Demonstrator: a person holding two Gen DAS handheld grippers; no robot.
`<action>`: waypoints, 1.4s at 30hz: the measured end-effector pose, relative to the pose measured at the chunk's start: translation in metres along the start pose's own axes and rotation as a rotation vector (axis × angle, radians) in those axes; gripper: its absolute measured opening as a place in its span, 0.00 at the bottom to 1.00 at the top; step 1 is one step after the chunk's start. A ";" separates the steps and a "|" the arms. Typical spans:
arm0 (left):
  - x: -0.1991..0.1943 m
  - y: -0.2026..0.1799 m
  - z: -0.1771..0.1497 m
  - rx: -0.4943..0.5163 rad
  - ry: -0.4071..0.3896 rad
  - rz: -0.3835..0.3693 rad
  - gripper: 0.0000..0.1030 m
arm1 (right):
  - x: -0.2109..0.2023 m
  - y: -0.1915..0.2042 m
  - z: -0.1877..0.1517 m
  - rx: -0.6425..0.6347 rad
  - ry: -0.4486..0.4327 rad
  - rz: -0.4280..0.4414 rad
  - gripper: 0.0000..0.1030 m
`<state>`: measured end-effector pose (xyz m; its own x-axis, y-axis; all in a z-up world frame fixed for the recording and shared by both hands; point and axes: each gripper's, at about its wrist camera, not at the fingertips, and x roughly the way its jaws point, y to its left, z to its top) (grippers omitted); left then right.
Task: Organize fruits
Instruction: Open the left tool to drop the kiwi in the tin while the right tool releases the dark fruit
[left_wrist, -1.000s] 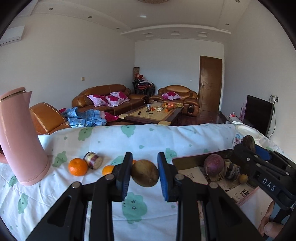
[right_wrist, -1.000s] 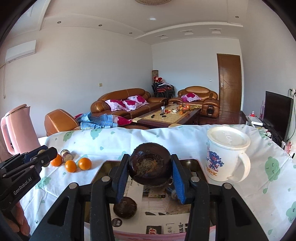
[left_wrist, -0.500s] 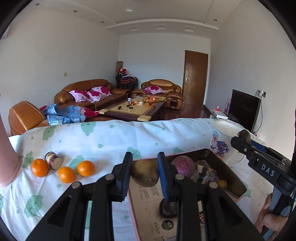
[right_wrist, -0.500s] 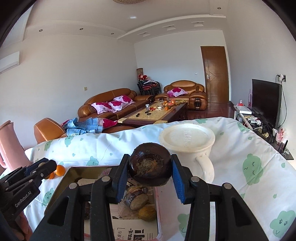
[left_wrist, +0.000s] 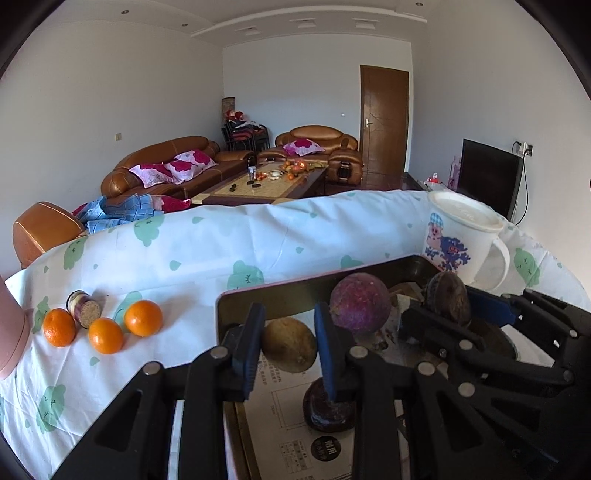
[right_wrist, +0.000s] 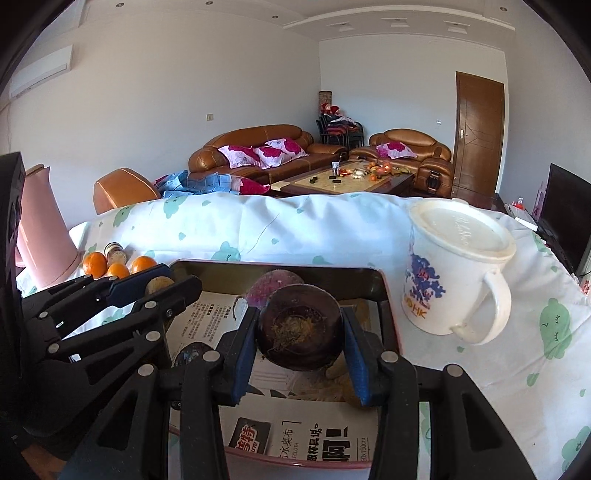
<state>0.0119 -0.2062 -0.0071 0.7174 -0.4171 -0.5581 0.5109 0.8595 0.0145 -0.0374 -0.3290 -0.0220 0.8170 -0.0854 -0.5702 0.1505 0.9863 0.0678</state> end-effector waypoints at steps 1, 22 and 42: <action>0.000 0.000 0.000 -0.002 0.004 0.003 0.28 | 0.001 0.000 -0.001 0.001 0.005 0.004 0.45; -0.014 0.017 0.002 -0.090 -0.069 0.011 0.87 | -0.025 -0.031 0.002 0.202 -0.103 0.038 0.77; -0.037 0.033 0.002 -0.035 -0.186 0.163 1.00 | -0.047 -0.028 -0.001 0.181 -0.324 -0.128 0.84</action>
<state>0.0033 -0.1627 0.0151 0.8657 -0.3163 -0.3880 0.3668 0.9283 0.0617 -0.0803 -0.3523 0.0024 0.9142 -0.2749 -0.2977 0.3347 0.9264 0.1724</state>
